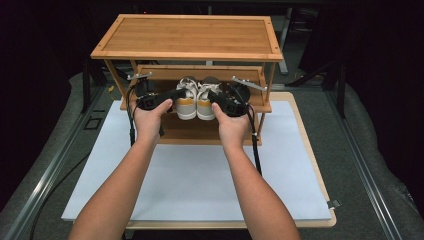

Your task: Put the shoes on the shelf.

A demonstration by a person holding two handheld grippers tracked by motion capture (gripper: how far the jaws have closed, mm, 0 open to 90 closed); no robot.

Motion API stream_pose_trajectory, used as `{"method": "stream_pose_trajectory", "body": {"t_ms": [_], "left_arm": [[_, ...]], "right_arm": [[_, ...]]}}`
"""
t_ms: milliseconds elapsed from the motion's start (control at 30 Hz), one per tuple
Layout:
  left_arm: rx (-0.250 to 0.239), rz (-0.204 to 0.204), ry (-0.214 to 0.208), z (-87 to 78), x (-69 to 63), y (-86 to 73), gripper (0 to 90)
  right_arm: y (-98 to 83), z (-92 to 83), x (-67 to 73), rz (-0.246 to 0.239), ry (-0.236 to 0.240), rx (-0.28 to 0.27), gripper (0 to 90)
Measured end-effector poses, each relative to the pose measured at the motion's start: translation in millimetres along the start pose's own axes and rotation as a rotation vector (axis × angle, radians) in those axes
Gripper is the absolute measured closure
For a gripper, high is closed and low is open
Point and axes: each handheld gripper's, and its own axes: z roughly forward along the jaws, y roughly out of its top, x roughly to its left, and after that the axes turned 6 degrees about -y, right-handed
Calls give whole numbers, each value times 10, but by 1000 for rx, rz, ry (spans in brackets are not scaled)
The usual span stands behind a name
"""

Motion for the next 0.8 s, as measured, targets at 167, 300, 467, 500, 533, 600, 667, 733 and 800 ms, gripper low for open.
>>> {"method": "stream_pose_trajectory", "body": {"t_ms": [167, 300, 467, 500, 533, 600, 667, 733, 800], "left_arm": [[8, 4, 3, 35, 15, 39, 545], [23, 5, 6, 69, 27, 64, 541], [22, -16, 0, 120, 64, 75, 541], [16, -22, 3, 129, 60, 77, 541], [17, -24, 4, 136, 62, 84, 541], [20, -30, -3, 144, 72, 90, 538], [20, -35, -6, 142, 77, 91, 531], [20, -37, -4, 146, 72, 91, 521], [23, -37, -5, 147, 73, 95, 502]], "right_arm": [[38, 37, -22, 12, 8, 4, 582], [53, 69, -32, 7, -5, 16, 581], [90, 113, -51, 14, -11, 25, 581], [95, 119, -55, 14, -9, 28, 581], [98, 128, -60, 14, -10, 28, 580], [109, 135, -75, 28, -12, 33, 577], [108, 140, -75, 28, -7, 31, 574], [110, 142, -73, 30, -9, 31, 570], [120, 145, -68, 29, -16, 40, 566]]}}
